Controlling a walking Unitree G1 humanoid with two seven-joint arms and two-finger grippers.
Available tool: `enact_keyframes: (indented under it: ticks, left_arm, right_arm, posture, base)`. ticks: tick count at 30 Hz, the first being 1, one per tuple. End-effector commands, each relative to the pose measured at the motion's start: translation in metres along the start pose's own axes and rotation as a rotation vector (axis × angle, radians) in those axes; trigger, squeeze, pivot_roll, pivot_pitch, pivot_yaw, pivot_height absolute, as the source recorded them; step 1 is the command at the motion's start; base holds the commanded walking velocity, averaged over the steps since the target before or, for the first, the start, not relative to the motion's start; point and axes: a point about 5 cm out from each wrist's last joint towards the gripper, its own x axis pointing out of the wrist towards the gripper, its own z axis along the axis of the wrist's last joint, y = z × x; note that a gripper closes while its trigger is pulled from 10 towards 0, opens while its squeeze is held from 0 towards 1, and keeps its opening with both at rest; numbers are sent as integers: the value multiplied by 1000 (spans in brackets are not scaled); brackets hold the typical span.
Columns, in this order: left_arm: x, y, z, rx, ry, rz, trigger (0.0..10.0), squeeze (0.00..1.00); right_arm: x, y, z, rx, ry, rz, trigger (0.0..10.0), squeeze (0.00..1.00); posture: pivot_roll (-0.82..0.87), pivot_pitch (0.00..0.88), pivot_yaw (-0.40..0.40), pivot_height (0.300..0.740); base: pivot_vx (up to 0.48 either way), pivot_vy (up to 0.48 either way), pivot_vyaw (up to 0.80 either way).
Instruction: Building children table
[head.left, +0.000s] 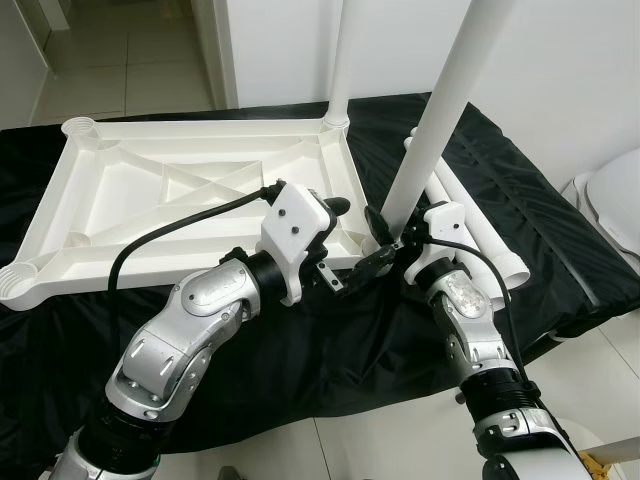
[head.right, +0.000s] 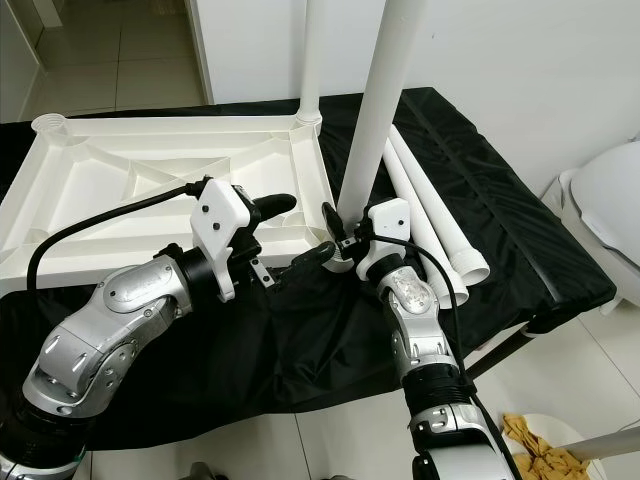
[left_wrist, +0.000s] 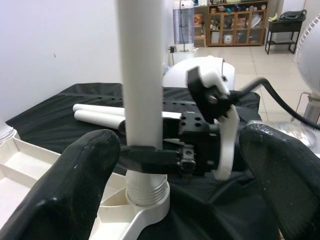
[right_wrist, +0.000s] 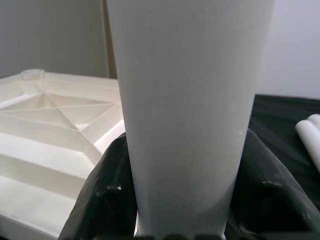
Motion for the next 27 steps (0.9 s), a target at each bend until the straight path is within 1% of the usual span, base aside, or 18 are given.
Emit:
enact_keyframes:
  ticks: [1,7,11,13,17,19,20,22,23,25,27]
  left_arm:
    - [-1,-4,2,-5,-10,-44,10000,0]
    - [-1,-5,3,-3,-12,-44,10000,0]
    - [-1,-5,3,-3,-12,-43,10000,0]
    - [-1,-5,3,0,-10,-36,10000,0]
    - [-2,-5,3,-1,-11,-35,10000,0]
    - [-2,-5,3,-1,-11,-35,10000,0]
    - [-2,-5,3,-1,-11,-35,10000,0]
    - [-2,-5,3,-2,-11,-36,10000,0]
    - [-2,-5,3,-2,-11,-36,10000,0]
    - [-2,-6,3,-2,-12,-40,10000,0]
    - [-2,-6,3,-1,-12,-41,10000,0]
  right_arm:
    - [-32,7,-69,125,376,-28,10000,0]
    - [-23,9,-67,142,394,-4,10000,0]
    - [-24,9,-69,159,401,-6,10000,0]
    - [-28,9,-73,194,415,-24,10000,0]
    - [-29,8,-74,199,418,-30,10000,0]
    - [-31,9,-75,216,416,-36,10000,0]
    - [-33,9,-76,242,403,-44,10000,0]
    - [-34,9,-75,244,391,-58,10000,0]
    - [-35,8,-75,268,379,-81,10000,0]
    - [-37,5,-74,268,345,-128,10000,0]
    - [-42,4,-74,297,303,-155,10000,0]
  posture:
    - [-16,103,15,740]
    - [-9,100,9,740]
    - [-8,100,6,740]
    - [-7,99,5,740]
    - [-6,99,3,740]
    - [-7,99,4,740]
    - [-9,99,4,740]
    - [-11,99,5,740]
    - [-11,99,5,740]
    - [-11,99,5,740]
    - [-12,101,5,740]
  base:
    - [0,0,0]
    - [0,0,0]
    - [0,0,0]
    - [0,0,0]
    - [0,0,0]
    - [0,0,0]
    - [0,0,0]
    - [0,0,0]
    - [0,0,0]
    - [0,0,0]
    - [0,0,0]
